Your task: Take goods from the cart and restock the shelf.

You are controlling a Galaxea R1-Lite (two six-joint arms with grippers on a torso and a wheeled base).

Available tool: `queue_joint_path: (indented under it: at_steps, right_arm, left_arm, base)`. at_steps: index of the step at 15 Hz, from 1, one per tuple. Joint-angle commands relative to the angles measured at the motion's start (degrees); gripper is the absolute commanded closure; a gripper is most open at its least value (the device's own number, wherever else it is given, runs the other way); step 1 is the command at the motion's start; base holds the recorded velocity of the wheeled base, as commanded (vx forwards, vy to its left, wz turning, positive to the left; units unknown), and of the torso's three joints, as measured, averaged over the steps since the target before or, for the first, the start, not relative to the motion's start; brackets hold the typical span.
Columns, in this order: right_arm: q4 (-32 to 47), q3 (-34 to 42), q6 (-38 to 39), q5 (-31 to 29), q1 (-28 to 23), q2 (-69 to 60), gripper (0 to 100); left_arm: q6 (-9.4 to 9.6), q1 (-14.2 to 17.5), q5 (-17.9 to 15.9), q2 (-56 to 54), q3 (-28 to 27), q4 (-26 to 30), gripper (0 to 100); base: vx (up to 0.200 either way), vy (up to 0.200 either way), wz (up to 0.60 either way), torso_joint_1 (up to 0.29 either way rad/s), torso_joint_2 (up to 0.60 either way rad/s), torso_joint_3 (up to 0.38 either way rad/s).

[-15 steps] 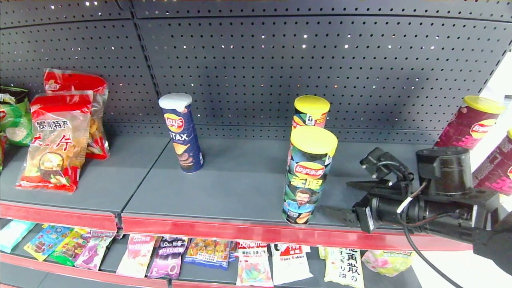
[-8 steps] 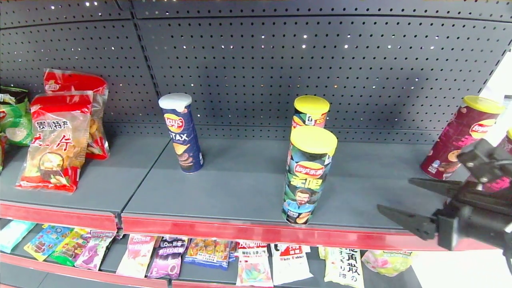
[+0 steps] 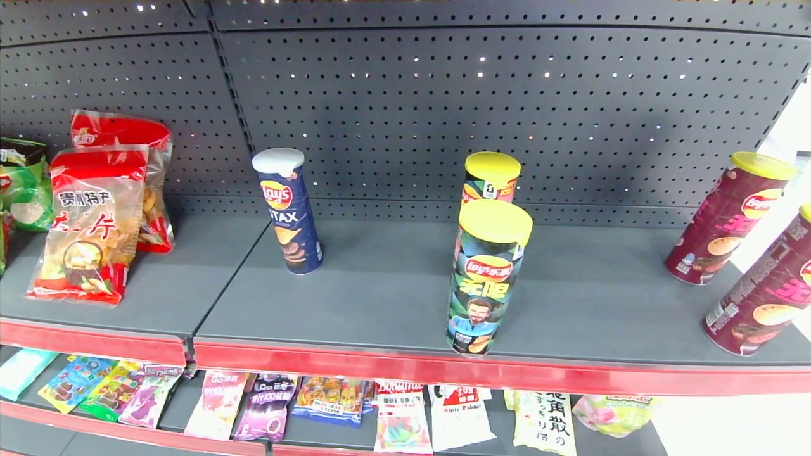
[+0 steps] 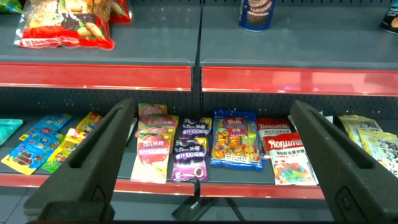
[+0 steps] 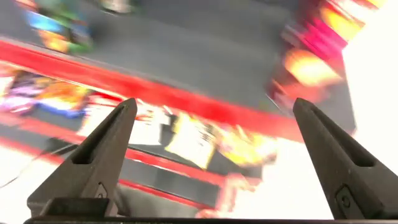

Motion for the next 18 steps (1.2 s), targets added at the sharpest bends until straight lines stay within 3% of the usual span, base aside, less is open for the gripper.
queue_joint_path:
  at_steps: [1, 7, 15, 18]
  right_arm:
    - [1.8, 0.0, 0.2, -1.4, -1.6, -9.0, 0]
    - [1.7, 0.4, 0.2, -2.6, -1.6, -9.4, 0]
    - [1.8, 0.7, -0.3, -2.4, -1.4, -9.0, 0]
    - [1.8, 1.7, -0.9, -2.5, -1.4, -9.0, 0]
  left_arm:
    - [0.09, 0.0, -0.1, 0.0, 0.0, 0.0, 0]
    - [0.09, 0.0, -0.1, 0.0, 0.0, 0.0, 0]
    - [0.18, 0.0, -0.1, 0.0, 0.0, 0.0, 0]
    - [0.18, 0.0, -0.1, 0.0, 0.0, 0.0, 0]
  base:
    - [0.000, 0.000, 0.00, 0.000, 0.00, 0.000]
    - [0.000, 0.000, 0.00, 0.000, 0.00, 0.000]
    - [-0.200, 0.000, 0.00, 0.002, 0.00, 0.004]
    - [0.000, 0.000, -0.60, -0.001, 0.00, 0.005]
